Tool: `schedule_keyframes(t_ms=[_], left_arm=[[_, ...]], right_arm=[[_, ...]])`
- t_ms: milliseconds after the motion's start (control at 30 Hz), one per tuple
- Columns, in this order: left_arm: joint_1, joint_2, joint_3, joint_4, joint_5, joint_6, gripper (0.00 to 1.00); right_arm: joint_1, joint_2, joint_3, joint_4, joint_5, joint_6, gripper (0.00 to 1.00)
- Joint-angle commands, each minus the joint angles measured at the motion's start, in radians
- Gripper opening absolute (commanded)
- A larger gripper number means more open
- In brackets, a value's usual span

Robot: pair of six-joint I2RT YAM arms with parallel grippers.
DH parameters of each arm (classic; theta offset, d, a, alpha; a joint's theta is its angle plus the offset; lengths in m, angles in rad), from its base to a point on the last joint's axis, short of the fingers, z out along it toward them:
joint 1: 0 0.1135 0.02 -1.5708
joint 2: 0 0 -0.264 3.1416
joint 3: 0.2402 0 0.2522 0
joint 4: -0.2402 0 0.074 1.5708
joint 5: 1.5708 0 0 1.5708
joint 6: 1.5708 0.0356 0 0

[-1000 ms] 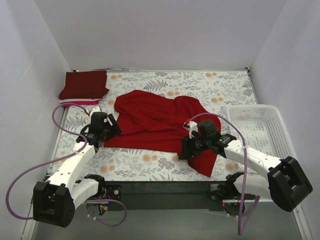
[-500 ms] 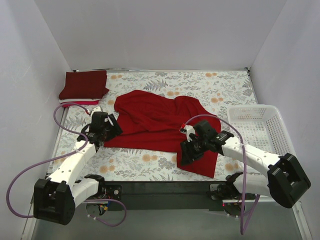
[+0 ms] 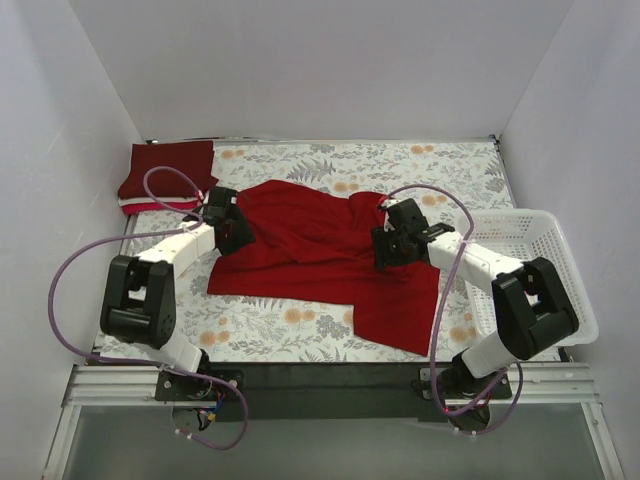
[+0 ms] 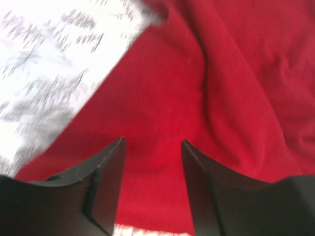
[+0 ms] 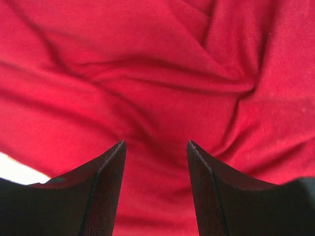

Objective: Fold and stack the t-shirts
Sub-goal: Flatten the tshirt out

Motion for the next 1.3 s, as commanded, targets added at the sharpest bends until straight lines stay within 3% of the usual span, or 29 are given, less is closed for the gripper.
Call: schedule_keyframes(t_ms=[0, 333, 600, 733, 867, 967, 1267], left_arm=[[-0.005, 0.113, 0.096, -0.016, -0.017, -0.010, 0.45], [0.050, 0.425, 0.309, -0.104, -0.147, -0.037, 0.37], [0.113, 0.638, 0.565, -0.182, -0.184, -0.040, 0.34], [0.115, 0.677, 0.687, -0.210, -0.192, -0.027, 0.47], [0.107, 0.551, 0.682, -0.202, -0.184, -0.021, 0.57], [0.078, 0.383, 0.577, -0.179, -0.209, -0.009, 0.64], [0.066, -0.079, 0.071, -0.170, -0.251, -0.072, 0.71]], right_arm=[[-0.014, 0.082, 0.060, 0.076, 0.041, -0.012, 0.59], [-0.049, 0.353, 0.221, 0.156, 0.029, -0.038, 0.59], [-0.120, 0.629, 0.537, 0.160, -0.019, -0.066, 0.60], [-0.150, 0.673, 0.666, 0.139, -0.083, -0.101, 0.61], [-0.152, 0.564, 0.662, 0.091, -0.079, -0.134, 0.64], [-0.154, 0.432, 0.541, 0.073, -0.062, -0.135, 0.66], [-0.152, 0.046, 0.155, -0.017, -0.050, -0.092, 0.72]])
